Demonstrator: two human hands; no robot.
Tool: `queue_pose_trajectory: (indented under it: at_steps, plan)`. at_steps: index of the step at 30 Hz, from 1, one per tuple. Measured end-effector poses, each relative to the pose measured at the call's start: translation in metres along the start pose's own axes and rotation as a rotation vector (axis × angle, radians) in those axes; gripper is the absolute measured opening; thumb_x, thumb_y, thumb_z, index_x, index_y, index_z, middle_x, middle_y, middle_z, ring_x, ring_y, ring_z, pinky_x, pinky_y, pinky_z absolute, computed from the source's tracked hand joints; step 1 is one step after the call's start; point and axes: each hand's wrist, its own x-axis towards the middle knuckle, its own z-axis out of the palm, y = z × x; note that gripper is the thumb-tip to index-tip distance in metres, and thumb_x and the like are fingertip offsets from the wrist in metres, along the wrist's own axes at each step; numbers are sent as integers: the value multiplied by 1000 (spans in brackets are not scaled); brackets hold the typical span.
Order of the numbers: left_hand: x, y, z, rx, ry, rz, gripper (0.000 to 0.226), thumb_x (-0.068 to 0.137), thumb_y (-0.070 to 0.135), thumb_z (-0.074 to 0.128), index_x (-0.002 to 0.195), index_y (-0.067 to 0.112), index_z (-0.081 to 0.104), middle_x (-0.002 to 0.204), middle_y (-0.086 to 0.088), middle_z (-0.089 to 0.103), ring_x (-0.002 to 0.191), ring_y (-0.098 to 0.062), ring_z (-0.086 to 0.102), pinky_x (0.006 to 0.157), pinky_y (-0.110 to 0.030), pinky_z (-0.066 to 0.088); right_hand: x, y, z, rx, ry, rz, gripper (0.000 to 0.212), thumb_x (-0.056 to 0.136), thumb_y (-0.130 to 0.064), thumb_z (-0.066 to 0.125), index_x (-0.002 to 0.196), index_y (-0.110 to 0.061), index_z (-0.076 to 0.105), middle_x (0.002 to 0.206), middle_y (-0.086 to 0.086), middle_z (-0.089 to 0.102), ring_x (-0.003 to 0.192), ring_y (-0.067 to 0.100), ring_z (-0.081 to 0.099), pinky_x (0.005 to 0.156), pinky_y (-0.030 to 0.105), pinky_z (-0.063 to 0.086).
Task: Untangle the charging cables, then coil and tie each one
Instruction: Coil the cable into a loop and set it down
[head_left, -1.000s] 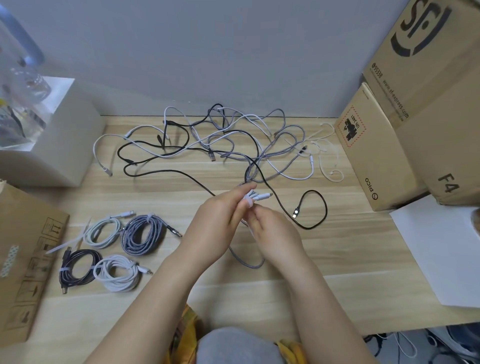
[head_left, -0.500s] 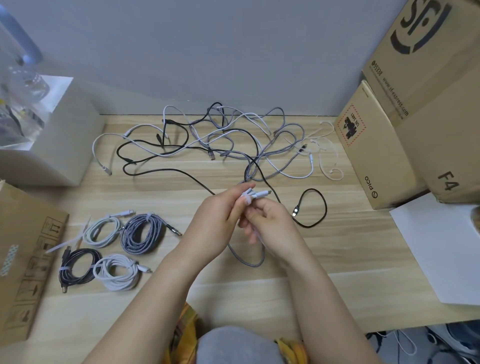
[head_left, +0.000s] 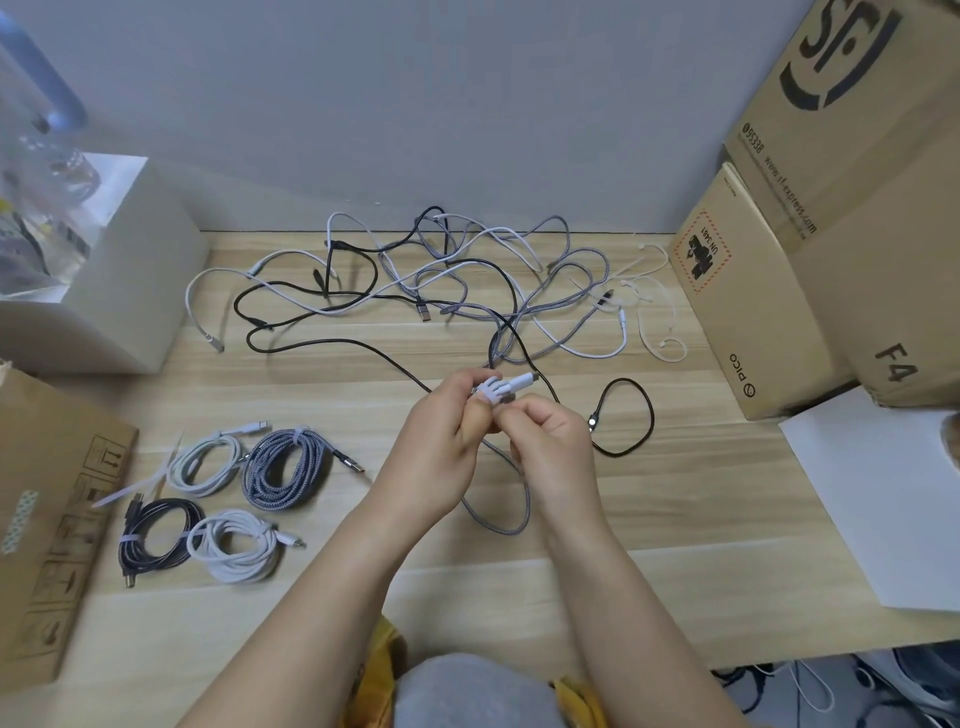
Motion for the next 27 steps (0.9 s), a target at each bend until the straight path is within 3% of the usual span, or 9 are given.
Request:
queue_pose_trajectory:
  at_steps: [2,4,6,10,12,16,19,23,27]
  plan:
    - [-1,1,0,-17,-12,-4,25,99,15,36,115,14,56,91,12,61,82,2,59,79,-21,49,0,2,1,2,20,-6,28,79,-12,65,63,8,54,46,-8,42,49,6,34,53,22,29]
    - [-1,4,0,-30,-21,-7,19,98,10,36,100,17,53,77,10,57,67,6,53,65,-12,43,0,2,2,-23,35,2,30,78,-15,67,55,-2,52,46,-9,45,51,8,37,57,25,31]
    - [-2,5,0,-46,-15,-21,18,97,9,37,84,19,46,67,9,49,56,4,45,55,-12,35,0,1,0,-61,58,-1,35,80,-13,65,49,-14,48,42,-12,41,48,7,34,55,26,29]
    - [-1,8,0,-161,-66,-81,15,94,29,52,83,19,50,64,12,50,53,3,43,55,-17,34,-5,-5,-4,-148,59,-63,45,80,-16,66,39,-22,48,40,-12,38,46,5,31,49,22,27]
    - [0,9,-3,-189,-117,-45,29,87,44,57,75,18,59,62,8,52,50,-3,39,50,-17,31,-9,-9,-3,-133,33,-109,41,78,-16,69,42,-19,49,40,-11,36,47,5,29,49,22,26]
    - [2,12,-11,-454,-191,-96,33,85,44,52,61,23,61,67,-12,38,52,-14,24,48,-20,28,-15,-19,3,-57,13,-198,33,67,-19,60,46,-12,36,47,-4,29,51,10,27,48,21,27]
    - [2,14,-11,-555,-195,-123,34,86,40,51,56,24,50,58,-4,24,49,-13,22,47,-19,28,-19,-25,3,79,-55,-177,28,68,-15,59,48,-8,40,47,2,34,49,12,32,46,18,34]
    - [5,15,-10,-574,-208,-139,43,87,40,47,49,22,52,49,7,24,43,-9,29,46,-19,28,-24,-30,1,143,-88,-173,37,75,-1,64,46,-11,43,40,-8,39,38,1,34,42,9,33]
    - [6,17,-11,-590,-205,-165,49,87,45,47,44,22,51,47,6,25,42,-10,36,48,-18,33,-27,-36,0,154,-136,-132,40,85,13,53,51,-8,47,35,-8,45,33,-1,40,40,6,33]
